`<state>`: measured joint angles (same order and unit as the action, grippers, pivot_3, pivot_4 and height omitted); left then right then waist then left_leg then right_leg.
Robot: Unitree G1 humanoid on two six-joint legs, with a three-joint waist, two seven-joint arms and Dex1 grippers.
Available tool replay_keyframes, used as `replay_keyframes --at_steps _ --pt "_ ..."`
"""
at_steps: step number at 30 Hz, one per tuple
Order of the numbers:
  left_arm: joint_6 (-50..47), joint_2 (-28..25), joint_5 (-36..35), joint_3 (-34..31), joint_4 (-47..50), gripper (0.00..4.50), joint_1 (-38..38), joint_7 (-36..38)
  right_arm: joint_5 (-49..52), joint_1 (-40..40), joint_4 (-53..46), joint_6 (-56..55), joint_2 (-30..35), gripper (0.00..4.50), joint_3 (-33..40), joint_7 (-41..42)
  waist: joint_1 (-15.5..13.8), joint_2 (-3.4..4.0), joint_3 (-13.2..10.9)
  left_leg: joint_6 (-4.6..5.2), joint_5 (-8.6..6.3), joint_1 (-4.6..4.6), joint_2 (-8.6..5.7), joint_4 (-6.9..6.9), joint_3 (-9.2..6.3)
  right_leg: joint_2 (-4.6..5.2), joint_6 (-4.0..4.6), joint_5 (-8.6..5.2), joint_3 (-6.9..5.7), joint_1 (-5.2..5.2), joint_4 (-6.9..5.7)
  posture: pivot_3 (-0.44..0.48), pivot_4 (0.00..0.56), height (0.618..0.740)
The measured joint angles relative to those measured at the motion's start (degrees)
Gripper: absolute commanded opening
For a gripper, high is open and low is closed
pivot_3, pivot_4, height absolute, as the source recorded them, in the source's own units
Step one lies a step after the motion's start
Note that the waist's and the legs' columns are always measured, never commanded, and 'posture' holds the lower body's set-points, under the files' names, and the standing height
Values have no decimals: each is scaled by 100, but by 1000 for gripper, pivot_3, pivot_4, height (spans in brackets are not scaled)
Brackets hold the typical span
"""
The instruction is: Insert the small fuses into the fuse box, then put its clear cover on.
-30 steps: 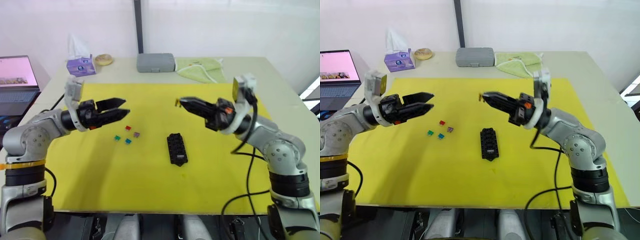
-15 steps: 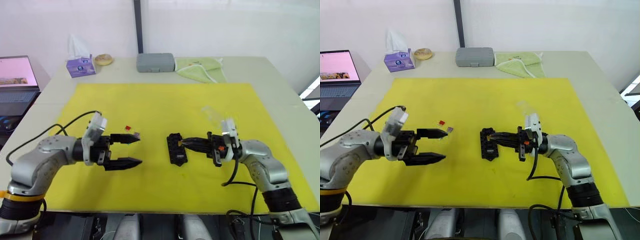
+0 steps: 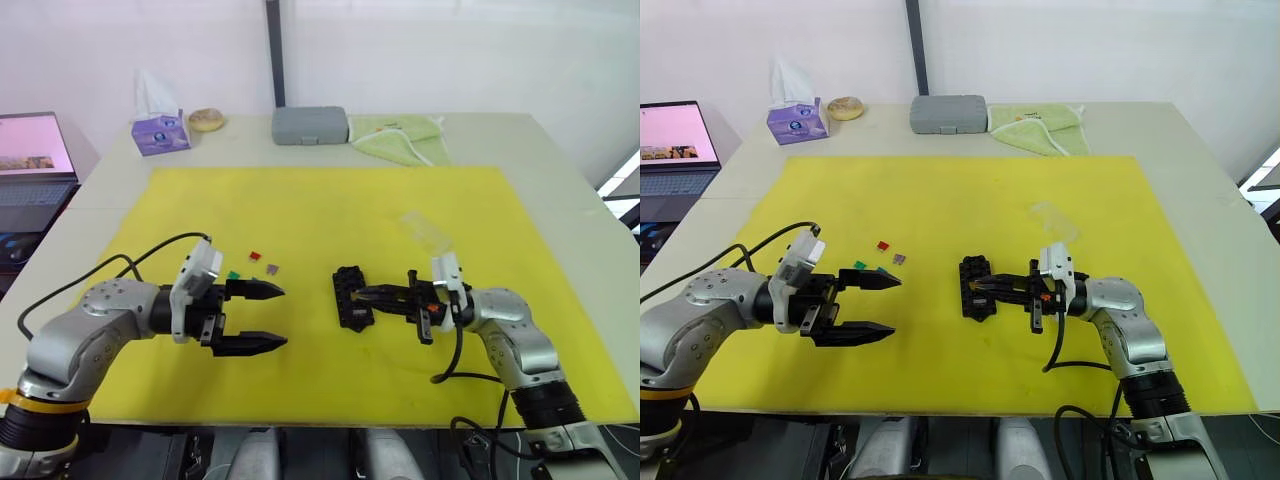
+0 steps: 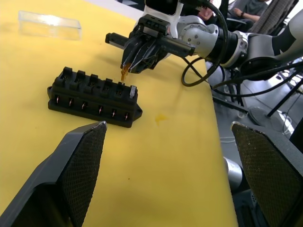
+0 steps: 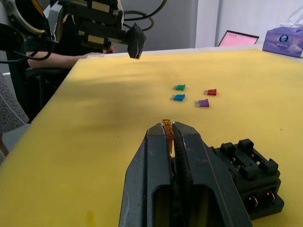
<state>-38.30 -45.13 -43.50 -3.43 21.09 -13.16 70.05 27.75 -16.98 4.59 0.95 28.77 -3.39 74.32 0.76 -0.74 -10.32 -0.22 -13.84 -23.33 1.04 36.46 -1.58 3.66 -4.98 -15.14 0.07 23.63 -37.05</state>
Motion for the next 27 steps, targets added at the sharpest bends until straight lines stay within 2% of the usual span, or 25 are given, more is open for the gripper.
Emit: replay_keyframes --at_steps 27 --pt "-5 73 0 64 2 4418 -8 -143 -441 -150 473 -552 -53 0 -75 145 13 0 0 -1 1 11 0 2 1 -1 0 0 1 -9 -6 0 150 740"
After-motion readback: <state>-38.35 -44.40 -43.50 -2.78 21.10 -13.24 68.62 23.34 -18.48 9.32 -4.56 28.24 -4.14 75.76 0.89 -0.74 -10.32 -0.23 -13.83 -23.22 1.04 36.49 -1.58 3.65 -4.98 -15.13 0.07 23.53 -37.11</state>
